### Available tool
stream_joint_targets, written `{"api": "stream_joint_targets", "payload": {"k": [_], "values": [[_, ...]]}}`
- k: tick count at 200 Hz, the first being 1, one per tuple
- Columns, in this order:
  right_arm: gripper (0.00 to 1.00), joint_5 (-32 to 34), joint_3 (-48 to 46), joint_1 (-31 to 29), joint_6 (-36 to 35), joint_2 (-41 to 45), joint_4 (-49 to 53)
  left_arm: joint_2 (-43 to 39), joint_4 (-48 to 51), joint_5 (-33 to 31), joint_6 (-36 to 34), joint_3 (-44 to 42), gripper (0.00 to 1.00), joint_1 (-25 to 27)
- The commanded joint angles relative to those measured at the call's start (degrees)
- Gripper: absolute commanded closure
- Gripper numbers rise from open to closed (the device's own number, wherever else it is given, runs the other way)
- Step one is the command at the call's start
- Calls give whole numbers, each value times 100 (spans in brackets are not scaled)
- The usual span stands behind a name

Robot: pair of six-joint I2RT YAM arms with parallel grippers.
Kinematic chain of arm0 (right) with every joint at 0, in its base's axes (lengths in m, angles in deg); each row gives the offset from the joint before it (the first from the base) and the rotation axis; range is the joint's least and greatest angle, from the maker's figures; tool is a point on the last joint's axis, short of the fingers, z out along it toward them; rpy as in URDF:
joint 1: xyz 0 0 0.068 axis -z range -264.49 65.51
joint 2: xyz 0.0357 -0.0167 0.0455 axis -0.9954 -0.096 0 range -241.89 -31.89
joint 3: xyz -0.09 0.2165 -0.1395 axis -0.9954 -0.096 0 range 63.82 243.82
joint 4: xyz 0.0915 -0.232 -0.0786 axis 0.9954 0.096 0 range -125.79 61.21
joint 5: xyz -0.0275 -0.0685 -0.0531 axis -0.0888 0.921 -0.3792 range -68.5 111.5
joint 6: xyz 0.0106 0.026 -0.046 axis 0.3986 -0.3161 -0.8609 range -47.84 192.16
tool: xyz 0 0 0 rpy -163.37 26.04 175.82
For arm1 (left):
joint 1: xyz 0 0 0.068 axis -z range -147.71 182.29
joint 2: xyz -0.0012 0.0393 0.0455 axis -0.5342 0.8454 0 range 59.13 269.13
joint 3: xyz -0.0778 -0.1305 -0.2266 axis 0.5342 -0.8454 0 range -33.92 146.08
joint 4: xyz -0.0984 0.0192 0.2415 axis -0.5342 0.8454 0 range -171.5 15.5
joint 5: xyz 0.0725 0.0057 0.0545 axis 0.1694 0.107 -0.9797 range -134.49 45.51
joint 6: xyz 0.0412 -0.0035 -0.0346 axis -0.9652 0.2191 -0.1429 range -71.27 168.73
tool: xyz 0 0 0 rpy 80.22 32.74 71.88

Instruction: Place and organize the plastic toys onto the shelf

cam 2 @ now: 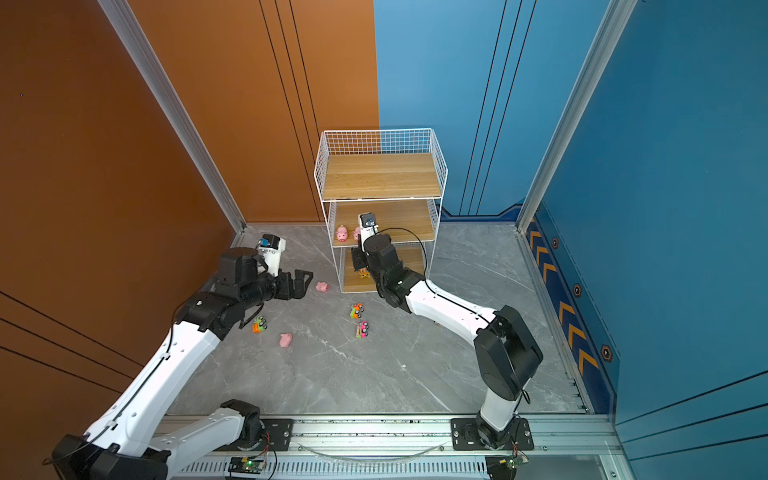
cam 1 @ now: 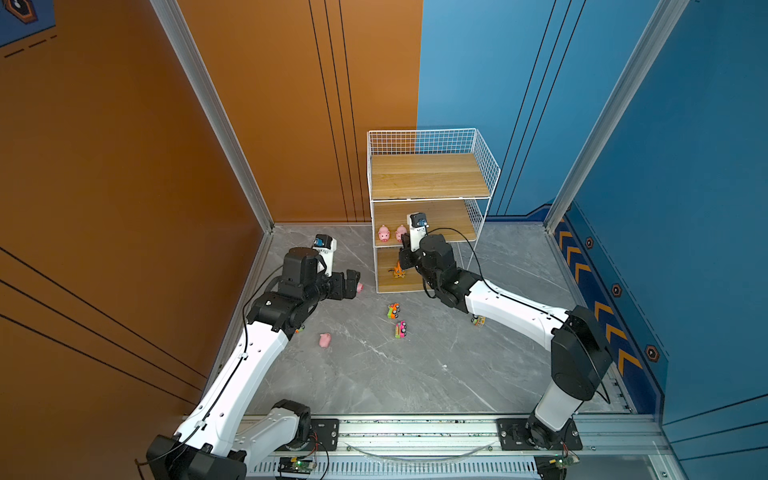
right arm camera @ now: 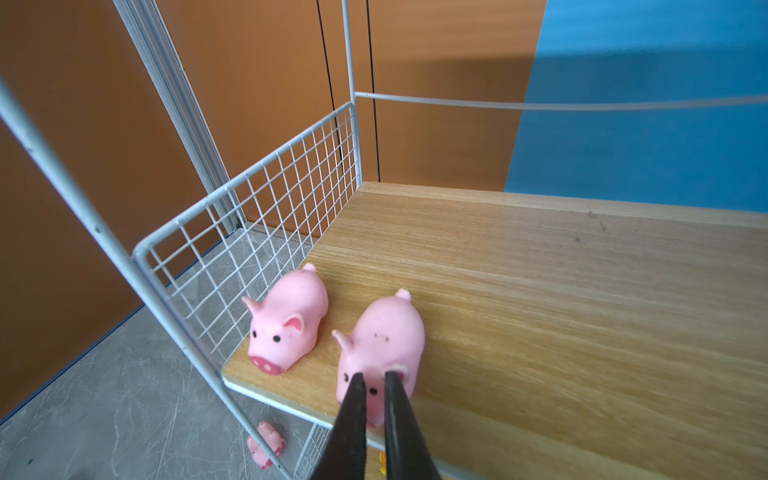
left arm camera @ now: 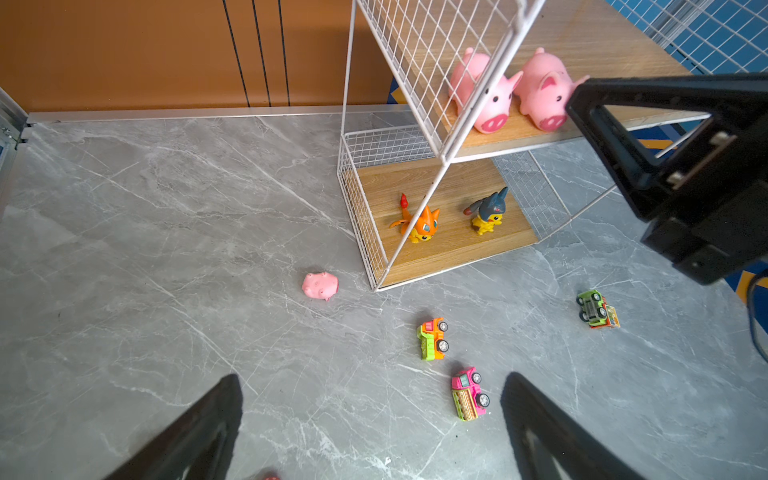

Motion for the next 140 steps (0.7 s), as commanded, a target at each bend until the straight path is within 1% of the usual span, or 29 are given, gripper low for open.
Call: {"api": "stream_joint_targets", "payload": {"k": [1, 94, 114, 140], "values": [[88, 178, 174, 31, -68, -78, -4, 8, -62, 148, 21, -65, 2, -69], [87, 72, 207, 130, -113, -66, -9, 40, -62, 114, 20, -65, 2, -99], [86, 42, 112, 72, -206, 105, -40, 66, -62, 88, 20, -70, 2, -127], [81, 65, -216, -90, -427, 523, -66, 149, -62, 58, 37, -65, 2, -173]]}}
